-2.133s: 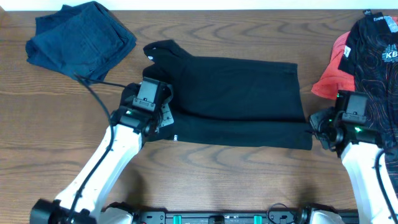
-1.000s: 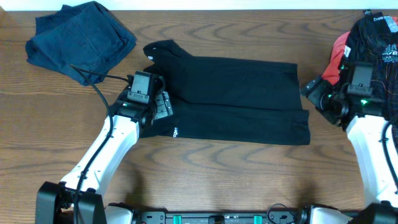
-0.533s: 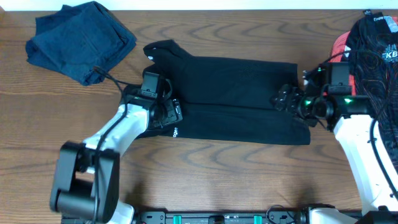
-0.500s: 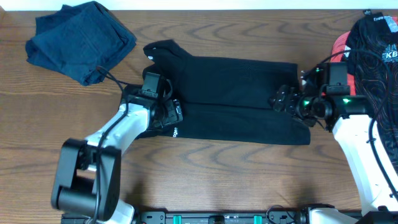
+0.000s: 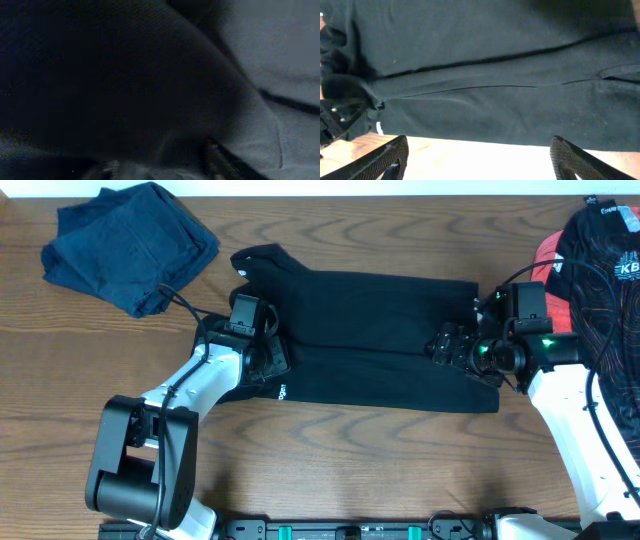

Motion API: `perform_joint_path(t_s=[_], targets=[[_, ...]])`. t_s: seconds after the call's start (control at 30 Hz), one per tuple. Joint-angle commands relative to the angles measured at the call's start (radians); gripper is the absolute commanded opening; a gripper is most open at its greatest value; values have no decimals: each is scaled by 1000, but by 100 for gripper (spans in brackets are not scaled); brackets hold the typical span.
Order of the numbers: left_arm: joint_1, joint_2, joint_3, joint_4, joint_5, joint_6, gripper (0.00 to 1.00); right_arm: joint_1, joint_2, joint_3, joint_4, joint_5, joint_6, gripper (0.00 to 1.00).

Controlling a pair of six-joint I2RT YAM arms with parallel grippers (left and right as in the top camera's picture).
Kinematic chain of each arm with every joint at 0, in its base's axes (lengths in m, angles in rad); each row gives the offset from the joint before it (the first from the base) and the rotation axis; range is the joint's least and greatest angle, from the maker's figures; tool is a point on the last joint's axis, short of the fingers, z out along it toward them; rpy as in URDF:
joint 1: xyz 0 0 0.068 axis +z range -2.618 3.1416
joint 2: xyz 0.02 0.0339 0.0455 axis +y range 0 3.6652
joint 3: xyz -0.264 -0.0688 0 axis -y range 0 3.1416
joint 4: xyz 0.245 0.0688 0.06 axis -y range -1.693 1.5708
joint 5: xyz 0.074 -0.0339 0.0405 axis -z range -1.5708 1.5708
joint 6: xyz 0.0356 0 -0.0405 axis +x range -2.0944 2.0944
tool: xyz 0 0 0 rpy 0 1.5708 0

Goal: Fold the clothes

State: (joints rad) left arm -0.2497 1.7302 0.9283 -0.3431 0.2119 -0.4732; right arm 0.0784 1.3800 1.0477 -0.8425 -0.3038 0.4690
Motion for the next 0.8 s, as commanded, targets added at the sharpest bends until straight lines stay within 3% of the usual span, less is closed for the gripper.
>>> perform_joint_path(t_s=[0.0, 0.13, 0.3, 0.53, 0.77], targets=[[2, 14, 14, 14, 13, 4, 45, 7, 0, 3, -7, 29, -14, 88], [2, 14, 15, 20, 13, 4, 38, 7, 0, 3, -15, 48, -14, 88], [2, 13, 15, 32, 13, 4, 14, 7, 1, -2, -14, 54, -14, 89], [2, 9, 15, 120, 13, -5, 10, 7, 3, -16, -14, 76, -14, 89], [2, 9, 15, 312, 12, -22, 10, 7, 19, -16, -15, 76, -13, 89]])
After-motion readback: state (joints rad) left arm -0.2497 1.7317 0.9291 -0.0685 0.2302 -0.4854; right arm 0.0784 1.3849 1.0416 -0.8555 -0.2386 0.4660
